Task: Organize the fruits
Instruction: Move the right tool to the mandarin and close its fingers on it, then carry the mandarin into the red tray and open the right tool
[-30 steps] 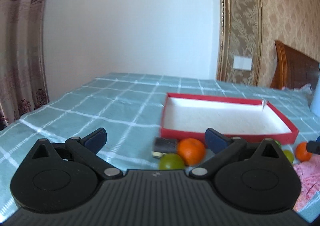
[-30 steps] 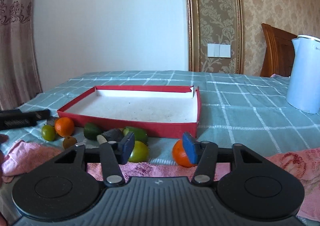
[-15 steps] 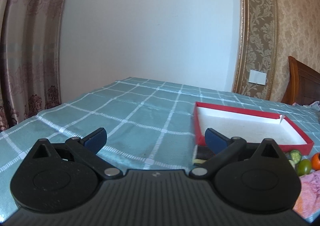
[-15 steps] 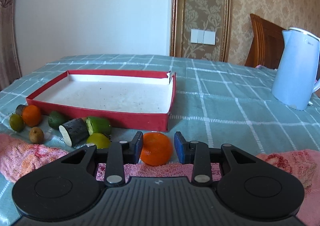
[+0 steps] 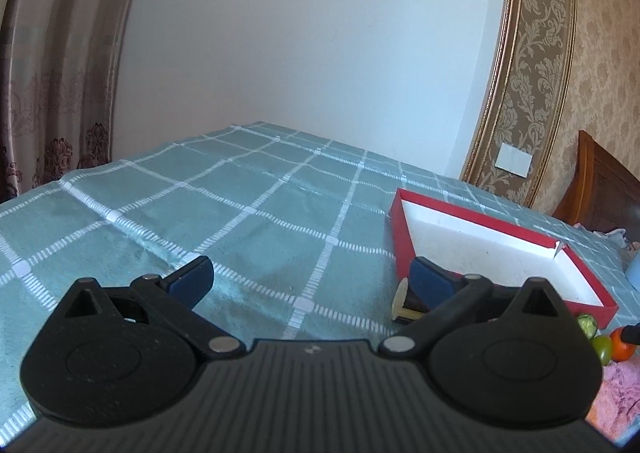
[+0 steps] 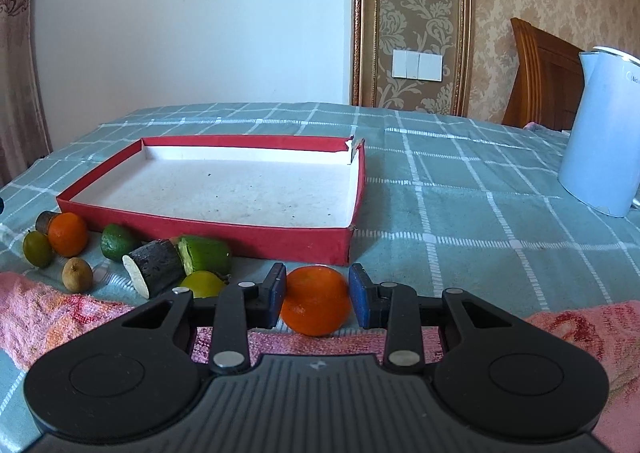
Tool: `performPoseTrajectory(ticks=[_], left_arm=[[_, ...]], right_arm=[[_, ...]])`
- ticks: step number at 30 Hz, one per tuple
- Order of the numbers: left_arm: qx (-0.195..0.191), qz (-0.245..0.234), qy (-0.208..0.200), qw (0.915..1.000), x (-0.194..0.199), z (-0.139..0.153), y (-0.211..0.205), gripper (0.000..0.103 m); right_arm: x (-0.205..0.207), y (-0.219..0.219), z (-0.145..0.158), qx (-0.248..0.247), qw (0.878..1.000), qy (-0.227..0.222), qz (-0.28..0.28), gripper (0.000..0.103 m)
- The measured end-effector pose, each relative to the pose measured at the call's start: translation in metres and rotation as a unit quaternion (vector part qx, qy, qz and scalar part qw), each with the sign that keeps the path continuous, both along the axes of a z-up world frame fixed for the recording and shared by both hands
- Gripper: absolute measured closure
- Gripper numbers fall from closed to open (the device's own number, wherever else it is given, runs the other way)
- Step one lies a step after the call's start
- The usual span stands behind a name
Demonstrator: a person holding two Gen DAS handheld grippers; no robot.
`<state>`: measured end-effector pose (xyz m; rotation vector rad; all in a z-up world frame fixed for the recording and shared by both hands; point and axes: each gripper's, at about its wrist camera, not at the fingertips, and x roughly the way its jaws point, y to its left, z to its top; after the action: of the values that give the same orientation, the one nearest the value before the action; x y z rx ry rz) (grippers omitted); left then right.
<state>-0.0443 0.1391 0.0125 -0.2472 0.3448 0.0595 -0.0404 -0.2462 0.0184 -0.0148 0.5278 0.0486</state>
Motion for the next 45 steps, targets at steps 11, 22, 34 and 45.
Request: performPoseTrajectory(ticks=[11,22,34,45], left_arm=[[0.014,-0.004,0.009,0.9999,0.003,0.0,-0.005,0.0],[0.05,-0.024,0.01,0.9984,0.003,0.002,-0.018,0.0],[0.075,-0.072,0.07,0.9922,0.017,-0.002,-0.03,0.0],[0.045,-0.102,0.077,0.9908,0.018,-0.004,-0.019,0.0]], right_arm=[[0.001,-0.004,-0.009,0.02,1.0,0.011,0.009,0.045],[0.001,-0.013,-0.005,0.046,0.999,0.005,0.008,0.061],[0.031,0.018,0.04,0.05,0.997,-0.038,0.047,0.06],[0.126,0.035,0.029,0.04,0.998,0.021,0.035,0.054]])
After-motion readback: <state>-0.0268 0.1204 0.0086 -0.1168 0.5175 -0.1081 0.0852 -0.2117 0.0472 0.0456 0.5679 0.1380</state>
